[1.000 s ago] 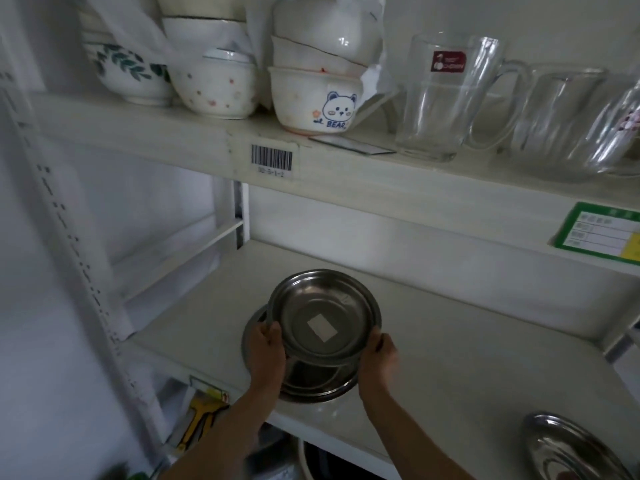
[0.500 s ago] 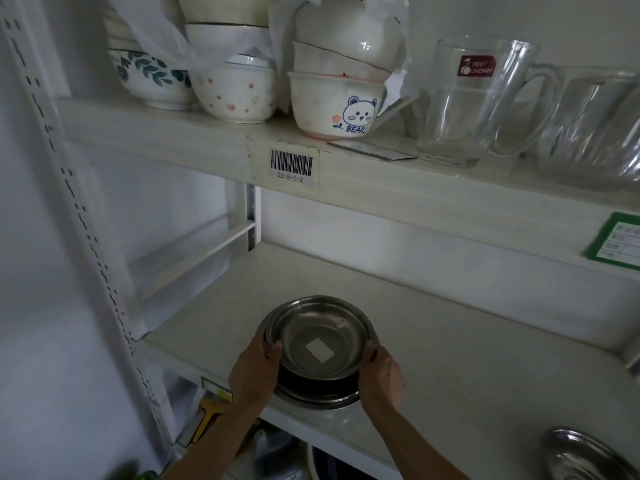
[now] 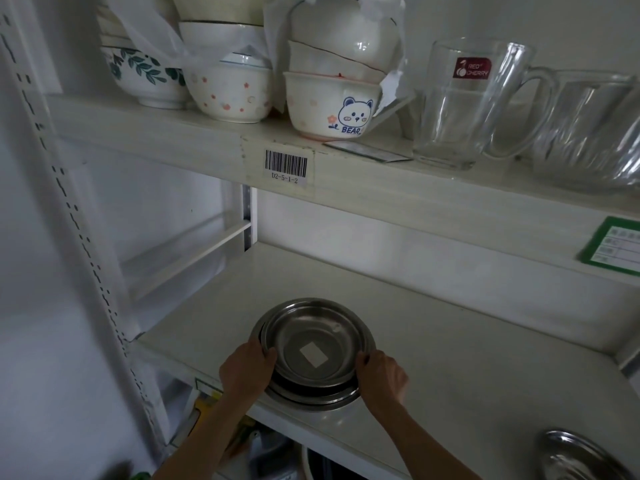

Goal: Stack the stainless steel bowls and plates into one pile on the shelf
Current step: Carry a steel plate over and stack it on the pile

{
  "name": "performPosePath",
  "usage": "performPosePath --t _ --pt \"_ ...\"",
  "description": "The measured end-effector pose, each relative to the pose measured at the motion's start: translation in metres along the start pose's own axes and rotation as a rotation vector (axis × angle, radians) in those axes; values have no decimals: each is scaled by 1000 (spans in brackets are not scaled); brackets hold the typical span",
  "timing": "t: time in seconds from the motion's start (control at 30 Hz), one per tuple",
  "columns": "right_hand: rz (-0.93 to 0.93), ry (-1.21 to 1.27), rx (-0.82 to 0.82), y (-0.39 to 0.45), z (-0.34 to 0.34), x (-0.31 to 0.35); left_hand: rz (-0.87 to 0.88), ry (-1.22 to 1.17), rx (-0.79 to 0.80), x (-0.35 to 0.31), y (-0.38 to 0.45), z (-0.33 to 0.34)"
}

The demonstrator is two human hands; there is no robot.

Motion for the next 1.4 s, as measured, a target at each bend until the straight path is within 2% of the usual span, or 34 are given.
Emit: performPosePath --t 0.43,0.6,0.73,0.8,0.9,1.03,1.07,1.13,1.27,1.4 --pt "-125 -107 25 4 6 2 61 82 45 0 0 -4" --pt "-70 -78 37 5 7 -3 21 42 55 9 4 -2" --pt "103 185 -24 9 6 -14 -42 -169 -37 19 8 -3" --pt "206 371 -42 13 7 -22 -107 -320 -17 25 14 3" --pt "318 581 76 24 21 -28 -201 -526 61 31 24 18" --pt "526 1024 274 24 35 -23 -228 -710 79 28 27 28" --pt "555 1067 296 23 37 -22 -240 -744 79 27 27 30" --pt "541 1070 316 23 42 -21 -253 -768 71 26 28 33" --pt "420 950 194 29 47 -20 -264 -785 60 24 29 36" --pt "370 882 146 25 40 -20 -239 -774 31 25 30 37"
Point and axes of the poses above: each hand's wrist, its own y-axis towards the middle knuckle, its own z-axis out of the palm, x = y × z, the point moved 5 cm from there along y, towards the middle knuckle, and after that the axes turned 2 degrees about -y, right-handed, at the moved point
